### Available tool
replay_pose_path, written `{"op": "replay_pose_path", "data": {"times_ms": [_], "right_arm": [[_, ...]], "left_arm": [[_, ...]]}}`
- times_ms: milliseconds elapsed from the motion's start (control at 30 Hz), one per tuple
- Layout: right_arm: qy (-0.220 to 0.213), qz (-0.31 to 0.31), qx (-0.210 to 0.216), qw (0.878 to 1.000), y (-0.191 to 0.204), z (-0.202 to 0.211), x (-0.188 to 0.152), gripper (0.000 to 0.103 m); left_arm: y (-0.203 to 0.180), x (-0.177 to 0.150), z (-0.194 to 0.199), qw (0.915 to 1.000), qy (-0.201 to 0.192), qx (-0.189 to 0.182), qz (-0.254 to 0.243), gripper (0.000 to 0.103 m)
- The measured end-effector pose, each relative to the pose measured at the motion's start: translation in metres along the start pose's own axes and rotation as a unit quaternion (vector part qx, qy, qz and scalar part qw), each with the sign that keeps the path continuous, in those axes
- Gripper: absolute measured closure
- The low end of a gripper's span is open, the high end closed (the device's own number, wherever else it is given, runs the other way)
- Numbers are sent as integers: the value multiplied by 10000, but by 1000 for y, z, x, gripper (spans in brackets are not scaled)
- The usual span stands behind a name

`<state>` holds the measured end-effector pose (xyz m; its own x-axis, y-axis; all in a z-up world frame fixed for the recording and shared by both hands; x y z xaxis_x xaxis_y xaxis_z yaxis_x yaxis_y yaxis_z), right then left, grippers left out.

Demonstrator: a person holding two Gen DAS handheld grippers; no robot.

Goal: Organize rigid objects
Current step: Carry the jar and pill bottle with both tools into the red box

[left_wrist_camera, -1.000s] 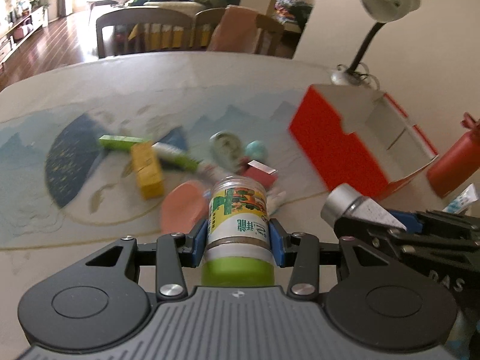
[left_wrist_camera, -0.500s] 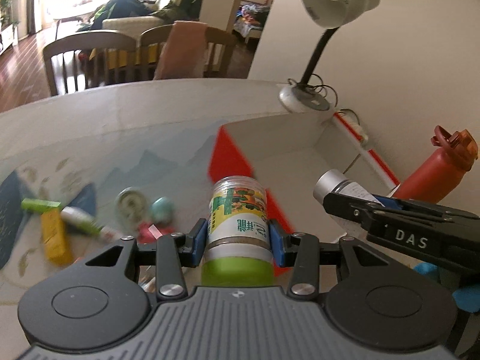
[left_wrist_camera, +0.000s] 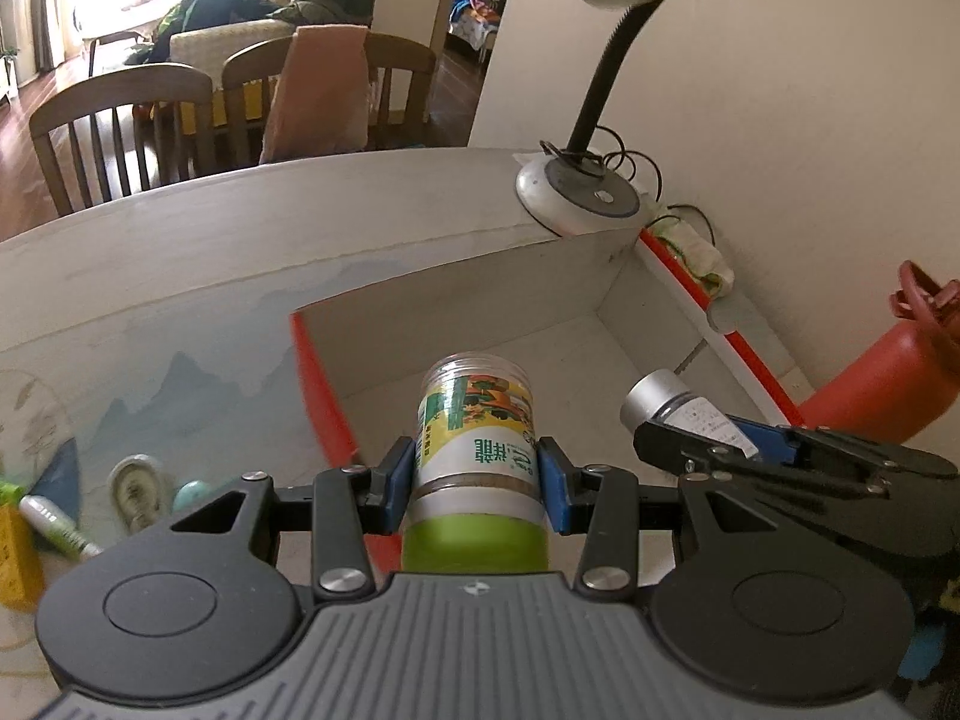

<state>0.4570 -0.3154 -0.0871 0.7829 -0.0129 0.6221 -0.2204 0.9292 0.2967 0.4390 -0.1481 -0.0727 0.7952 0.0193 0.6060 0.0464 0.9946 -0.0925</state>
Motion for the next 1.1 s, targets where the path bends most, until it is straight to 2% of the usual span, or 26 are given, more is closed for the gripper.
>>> {"op": "replay_pose_path", "data": {"times_ms": [533,833,1100], "right_arm": [[544,398,-307,9973,-33,-60,8,64],[1008,723,-367,9916,-37,-74,2,64],[1410,724,-438,9864,-38,-81,4,63]], "left_arm": [[-17,25,-95,9973,678,281,-77,61],[-22,23,-126,9935,1120,191,-104,61],[-20,17,-142,9891,1466,92,-5,61]]}}
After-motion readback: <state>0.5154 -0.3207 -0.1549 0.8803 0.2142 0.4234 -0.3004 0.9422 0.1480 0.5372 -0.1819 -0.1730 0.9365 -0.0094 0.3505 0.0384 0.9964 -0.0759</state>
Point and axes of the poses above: each gripper's, at about its wrist camera, not at the fingertips, and z roughly against the way its jaws point, y to its left, x to its top, the point moved 2 cm from there along -z, roughly the way its jaws point, and after that the axes turned 11 degrees about -z, right-handed, at the moved point
